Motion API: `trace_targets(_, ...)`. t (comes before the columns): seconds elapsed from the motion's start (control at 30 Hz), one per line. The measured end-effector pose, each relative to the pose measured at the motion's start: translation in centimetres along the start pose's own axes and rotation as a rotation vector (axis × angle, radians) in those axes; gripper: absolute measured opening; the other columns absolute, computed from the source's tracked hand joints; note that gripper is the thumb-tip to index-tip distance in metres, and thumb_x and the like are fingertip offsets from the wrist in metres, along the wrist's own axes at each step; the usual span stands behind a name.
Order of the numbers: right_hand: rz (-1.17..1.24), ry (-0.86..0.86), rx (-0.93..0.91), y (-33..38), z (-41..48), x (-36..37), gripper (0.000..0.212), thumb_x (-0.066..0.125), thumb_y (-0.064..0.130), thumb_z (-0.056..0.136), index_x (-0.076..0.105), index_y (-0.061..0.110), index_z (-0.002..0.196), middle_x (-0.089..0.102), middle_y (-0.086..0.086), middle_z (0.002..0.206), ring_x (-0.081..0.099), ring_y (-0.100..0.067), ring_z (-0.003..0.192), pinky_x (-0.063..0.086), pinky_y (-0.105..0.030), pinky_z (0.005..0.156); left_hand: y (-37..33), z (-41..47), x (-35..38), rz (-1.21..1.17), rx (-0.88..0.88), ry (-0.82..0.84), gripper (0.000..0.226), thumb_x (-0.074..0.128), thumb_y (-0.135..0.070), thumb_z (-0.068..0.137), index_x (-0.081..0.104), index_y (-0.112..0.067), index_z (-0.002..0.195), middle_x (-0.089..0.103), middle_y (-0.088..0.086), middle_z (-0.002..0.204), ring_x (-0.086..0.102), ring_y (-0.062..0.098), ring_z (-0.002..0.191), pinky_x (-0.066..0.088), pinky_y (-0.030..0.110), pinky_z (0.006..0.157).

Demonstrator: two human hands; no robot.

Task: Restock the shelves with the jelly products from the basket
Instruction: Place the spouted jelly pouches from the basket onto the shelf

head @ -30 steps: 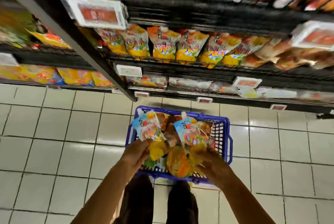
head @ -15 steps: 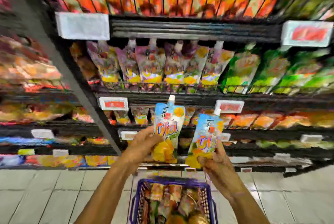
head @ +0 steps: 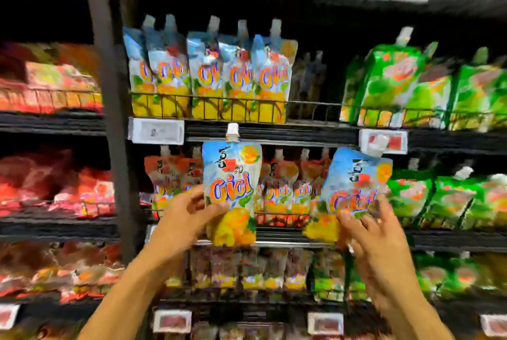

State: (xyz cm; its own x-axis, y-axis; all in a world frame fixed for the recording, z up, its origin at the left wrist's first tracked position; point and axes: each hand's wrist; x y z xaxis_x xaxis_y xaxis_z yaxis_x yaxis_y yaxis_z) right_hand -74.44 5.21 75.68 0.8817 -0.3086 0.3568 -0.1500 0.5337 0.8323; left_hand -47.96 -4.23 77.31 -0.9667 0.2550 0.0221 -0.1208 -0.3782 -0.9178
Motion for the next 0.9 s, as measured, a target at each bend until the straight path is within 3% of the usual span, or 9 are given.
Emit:
trace_targets(0.07, -0.031, 0.013, -0.112, 3.6, 2.3, 1.5, 0.072, 0.078, 0.029, 0.063, 0.053, 0.036, 0.129, 0.070, -0.001, 0.117, 0.065, -0.012, 0.109, 0.057, -0.021, 0.079, -2.5, 1.2, 0.0, -0.020, 0.060, 0.001, 0.021, 0.068, -0.004, 0.081, 0.074, -0.018, 0.095, 0.077, -0.002, 0.094, 0.072, 0.008, 0.083, 0.056, 0.019, 0.067)
trace_targets(0.13, -0.109, 0.016, -0.249, 6.6, 5.0, 2.8, 0.073, 0.079, 0.028, 0.069, 0.048, 0.027, 0.135, 0.072, -0.002, 0.113, 0.067, -0.010, 0.100, 0.057, -0.021, 0.076, -4.4, 2.3, 0.2, -0.003, 0.116, 0.000, 0.019, 0.067, -0.005, 0.083, 0.073, -0.016, 0.096, 0.077, -0.005, 0.089, 0.070, 0.001, 0.077, 0.052, 0.011, 0.062)
trace_targets(0.23, -0.262, -0.052, -0.451, 9.9, 9.8, 5.0, 0.059, 0.073, 0.002, 0.082, 0.046, 0.012, 0.133, 0.067, -0.014, 0.117, 0.065, -0.016, 0.099, 0.055, -0.034, 0.089, -6.3, 3.7, 0.6, 0.011, 0.148, -0.017, 0.013, 0.069, -0.010, 0.083, 0.074, -0.018, 0.092, 0.077, -0.006, 0.084, 0.069, 0.000, 0.071, 0.052, 0.014, 0.058)
trace_targets(0.37, -0.337, -0.021, -0.569, 11.4, 15.0, 7.8, 0.049, 0.054, -0.015, 0.076, 0.051, 0.010, 0.117, 0.065, -0.003, 0.102, 0.062, 0.011, 0.081, 0.051, -0.012, 0.070, -7.3, 4.7, 1.6, 0.007, 0.136, -0.013, 0.021, 0.074, -0.033, 0.069, 0.077, -0.029, 0.089, 0.077, -0.001, 0.087, 0.068, 0.009, 0.072, 0.053, 0.034, 0.066)
trace_targets(0.5, -0.491, 0.062, -0.534, 10.9, 17.9, 9.4, 0.043, 0.064, -0.006, 0.083, 0.054, 0.020, 0.117, 0.067, -0.005, 0.106, 0.064, -0.009, 0.095, 0.056, -0.023, 0.073, -7.5, 5.6, 2.1, 0.040, 0.147, -0.014, 0.016, 0.075, -0.028, 0.075, 0.078, -0.028, 0.090, 0.078, -0.001, 0.091, 0.071, 0.014, 0.081, 0.058, 0.037, 0.071)
trace_targets(0.57, -0.571, 0.110, -0.475, 10.6, 19.0, 9.8, 0.042, 0.067, 0.002, 0.087, 0.055, 0.015, 0.125, 0.066, -0.005, 0.115, 0.061, -0.014, 0.102, 0.053, -0.017, 0.074, -7.5, 5.8, 2.1, 0.081, 0.159, -0.004, 0.015, 0.075, -0.028, 0.078, 0.077, -0.026, 0.092, 0.077, -0.001, 0.093, 0.073, 0.014, 0.084, 0.058, 0.036, 0.070)
trace_targets(0.73, -0.720, 0.242, -0.235, 10.7, 20.7, 10.7, 0.028, 0.054, 0.013, 0.099, 0.050, 0.009, 0.126, 0.067, -0.012, 0.111, 0.067, -0.017, 0.089, 0.055, -0.027, 0.070, -8.5, 6.1, 1.3, 0.024, 0.175, 0.022, 0.030, 0.074, -0.033, 0.073, 0.076, -0.020, 0.100, 0.077, 0.001, 0.097, 0.074, 0.015, 0.085, 0.056, 0.022, 0.058)
trace_targets(0.83, -0.927, 0.247, -0.241, 11.0, 21.4, 11.1, 0.025, 0.050, 0.016, 0.100, 0.049, 0.006, 0.123, 0.065, -0.013, 0.114, 0.065, -0.023, 0.098, 0.055, -0.041, 0.086, -9.4, 6.7, 1.3, 0.038, 0.192, 0.020, 0.027, 0.073, -0.031, 0.077, 0.075, -0.020, 0.101, 0.077, -0.002, 0.098, 0.074, 0.013, 0.087, 0.057, 0.023, 0.062)
trace_targets(0.9, -1.010, 0.252, -0.226, 11.1, 21.6, 11.2, 0.021, 0.050, 0.014, 0.099, 0.054, 0.002, 0.117, 0.066, -0.013, 0.112, 0.064, -0.028, 0.103, 0.053, -0.046, 0.092, -10.0, 7.0, 1.6, 0.056, 0.221, 0.017, 0.021, 0.073, -0.027, 0.081, 0.075, -0.021, 0.100, 0.077, -0.006, 0.096, 0.073, 0.005, 0.084, 0.053, 0.011, 0.059)
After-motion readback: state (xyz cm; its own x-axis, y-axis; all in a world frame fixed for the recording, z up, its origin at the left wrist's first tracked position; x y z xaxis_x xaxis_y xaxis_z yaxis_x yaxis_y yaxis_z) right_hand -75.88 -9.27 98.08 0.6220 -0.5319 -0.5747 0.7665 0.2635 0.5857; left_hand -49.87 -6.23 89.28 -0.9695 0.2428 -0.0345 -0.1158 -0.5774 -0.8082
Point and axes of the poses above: each hand's wrist, its own z-axis towards the middle knuckle, its own x-axis out of the palm, y = z × x
